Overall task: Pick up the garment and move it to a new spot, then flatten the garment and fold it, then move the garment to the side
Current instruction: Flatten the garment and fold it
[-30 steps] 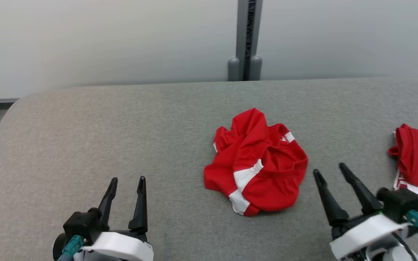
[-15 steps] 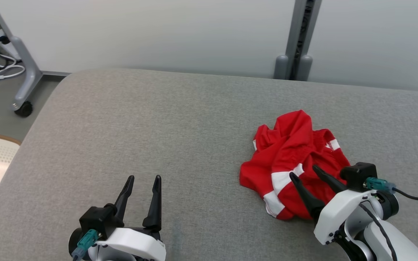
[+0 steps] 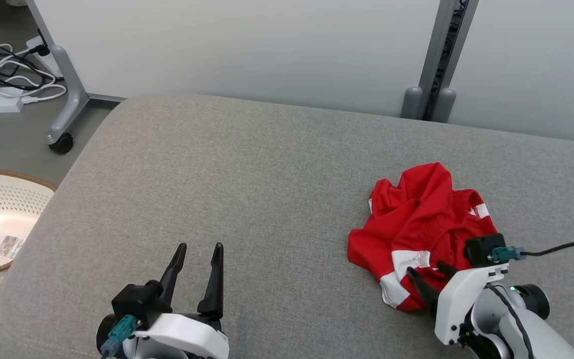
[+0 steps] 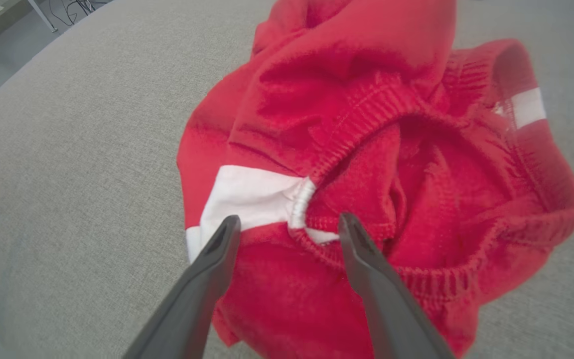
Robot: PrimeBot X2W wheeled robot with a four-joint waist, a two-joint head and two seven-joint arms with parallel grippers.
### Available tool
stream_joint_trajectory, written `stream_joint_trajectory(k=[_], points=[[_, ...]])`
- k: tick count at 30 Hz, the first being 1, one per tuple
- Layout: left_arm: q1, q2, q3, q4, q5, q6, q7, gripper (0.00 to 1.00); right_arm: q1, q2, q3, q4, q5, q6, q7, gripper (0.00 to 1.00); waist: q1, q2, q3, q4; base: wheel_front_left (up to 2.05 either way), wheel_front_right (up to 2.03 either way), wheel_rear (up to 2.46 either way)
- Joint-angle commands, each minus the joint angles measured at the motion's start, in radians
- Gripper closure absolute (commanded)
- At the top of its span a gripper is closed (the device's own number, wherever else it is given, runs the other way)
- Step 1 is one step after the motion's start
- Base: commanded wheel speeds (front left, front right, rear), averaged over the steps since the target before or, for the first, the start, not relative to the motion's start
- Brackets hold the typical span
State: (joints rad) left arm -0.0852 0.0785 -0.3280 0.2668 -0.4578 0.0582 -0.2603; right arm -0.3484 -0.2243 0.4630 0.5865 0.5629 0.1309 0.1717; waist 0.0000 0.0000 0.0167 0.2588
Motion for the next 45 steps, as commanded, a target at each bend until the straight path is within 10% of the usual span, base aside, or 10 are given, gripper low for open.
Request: stream_joint_trajectory(k=[1, 3, 6, 28, 45], points=[[-0.004, 0.003, 0.005, 0.000, 0.013, -0.004, -0.004, 0.00, -0.005, 0.000, 0.001, 0.004, 0.010, 0.000, 0.013, 0.00, 0.0000, 0.0000, -0.001, 0.000, 0.00, 0.00, 0.00], [-0.002, 0.003, 0.006, 0.001, 0.014, -0.003, -0.004, 0.00, -0.011, 0.001, 0.004, 0.006, 0.017, 0.000, 0.033, 0.04, 0.0000, 0.0000, -0.002, -0.001, 0.00, 0.00, 0.00], [0.000, 0.003, 0.007, 0.003, 0.012, -0.006, -0.004, 0.00, -0.018, 0.004, 0.007, -0.002, 0.019, 0.000, 0.044, 1.00, 0.0000, 0.0000, -0.002, -0.004, 0.00, 0.00, 0.00], [-0.002, -0.001, -0.003, -0.011, 0.015, -0.006, -0.004, 0.00, 0.107, 0.004, -0.310, -0.167, -0.002, 0.000, -0.175, 1.00, 0.0000, 0.0000, 0.018, -0.108, 0.00, 0.00, 0.00], [-0.043, -0.004, -0.036, 0.017, 0.011, -0.019, -0.004, 0.00, 0.296, 0.118, -0.603, -0.170, -0.157, 0.000, -0.076, 1.00, 0.0000, 0.0000, 0.040, -0.187, 0.00, 0.00, 0.00]])
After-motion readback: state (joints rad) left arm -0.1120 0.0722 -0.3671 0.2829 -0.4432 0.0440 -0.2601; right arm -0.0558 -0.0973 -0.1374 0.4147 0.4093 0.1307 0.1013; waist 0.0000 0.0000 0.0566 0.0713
